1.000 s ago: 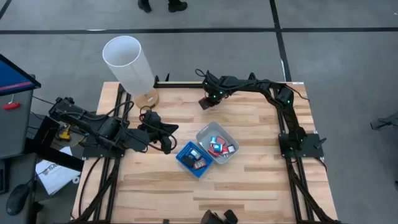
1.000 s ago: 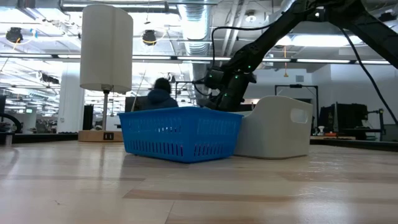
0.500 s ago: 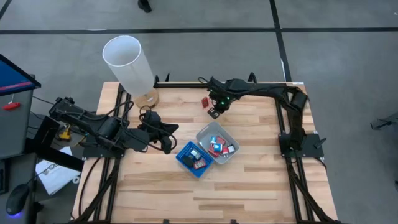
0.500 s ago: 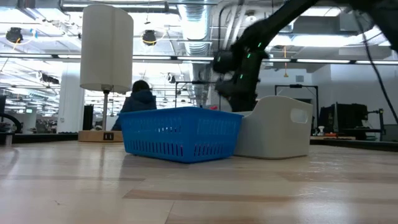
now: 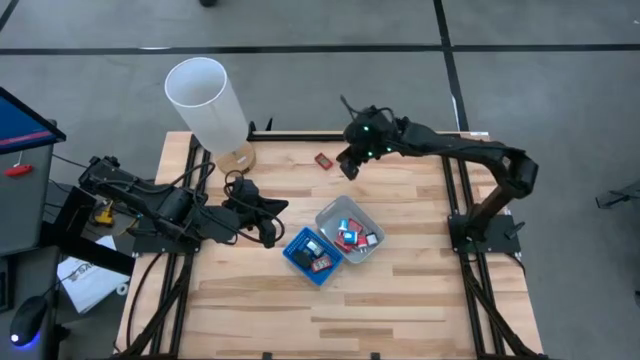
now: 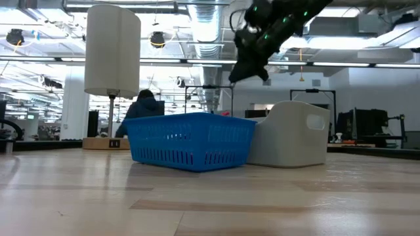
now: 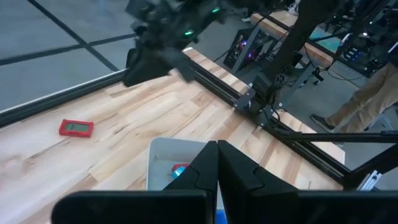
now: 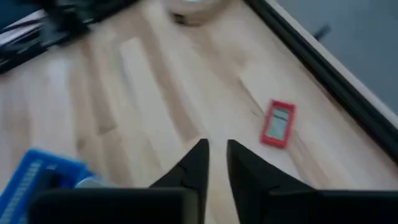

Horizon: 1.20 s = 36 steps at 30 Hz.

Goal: Pick & Place Office items
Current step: Put the red digital timer into the blue bin

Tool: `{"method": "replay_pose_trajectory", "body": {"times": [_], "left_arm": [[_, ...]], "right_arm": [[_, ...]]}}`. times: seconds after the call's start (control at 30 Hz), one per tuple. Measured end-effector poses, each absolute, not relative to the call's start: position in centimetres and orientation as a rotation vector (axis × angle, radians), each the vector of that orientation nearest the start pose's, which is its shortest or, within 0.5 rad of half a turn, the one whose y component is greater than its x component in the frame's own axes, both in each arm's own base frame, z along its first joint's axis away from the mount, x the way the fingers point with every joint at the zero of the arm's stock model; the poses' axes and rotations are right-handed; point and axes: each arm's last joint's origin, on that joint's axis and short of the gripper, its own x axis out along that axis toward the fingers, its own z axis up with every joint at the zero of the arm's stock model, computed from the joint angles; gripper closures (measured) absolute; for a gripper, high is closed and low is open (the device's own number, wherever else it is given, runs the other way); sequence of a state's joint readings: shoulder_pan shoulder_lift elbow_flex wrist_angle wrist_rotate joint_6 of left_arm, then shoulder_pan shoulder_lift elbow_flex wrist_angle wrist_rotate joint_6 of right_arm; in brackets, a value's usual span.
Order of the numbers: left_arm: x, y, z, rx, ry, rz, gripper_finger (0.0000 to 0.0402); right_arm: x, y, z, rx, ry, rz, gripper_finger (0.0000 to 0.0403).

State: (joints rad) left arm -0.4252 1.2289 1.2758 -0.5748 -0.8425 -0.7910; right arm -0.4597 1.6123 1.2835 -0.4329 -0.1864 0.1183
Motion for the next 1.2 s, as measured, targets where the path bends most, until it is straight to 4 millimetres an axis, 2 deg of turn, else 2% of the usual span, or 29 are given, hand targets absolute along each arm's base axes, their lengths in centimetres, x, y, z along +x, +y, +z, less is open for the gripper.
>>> {"method": "replay_pose_trajectory", "body": {"times": [0.13, 0.3, 0.47, 0.7, 1.2], "left_arm": [[23.6, -8.3, 38.1, -0.461, 0.229, 0.54, 0.0401], [23.7, -8.4, 38.3, -0.476, 0.212, 0.534, 0.0401], [23.9, -8.4, 38.6, -0.506, 0.175, 0.523, 0.0401], [24.0, -8.5, 38.9, -0.524, 0.152, 0.517, 0.0401], [24.0, -8.5, 38.9, -0.524, 0.152, 0.516, 0.0401]], "right_arm": [[32.8, -17.3, 24.9, 0.477, 0.768, -0.381, 0.0331], [35.7, -19.0, 19.6, 0.614, 0.918, -0.377, 0.0393], [38.6, -20.6, 17.2, 0.677, 1.001, -0.402, 0.0401], [40.6, -22.4, 17.1, 0.671, 0.984, -0.439, 0.0402], [39.0, -24.3, 16.8, 0.664, 1.026, -0.501, 0.0403]]}}
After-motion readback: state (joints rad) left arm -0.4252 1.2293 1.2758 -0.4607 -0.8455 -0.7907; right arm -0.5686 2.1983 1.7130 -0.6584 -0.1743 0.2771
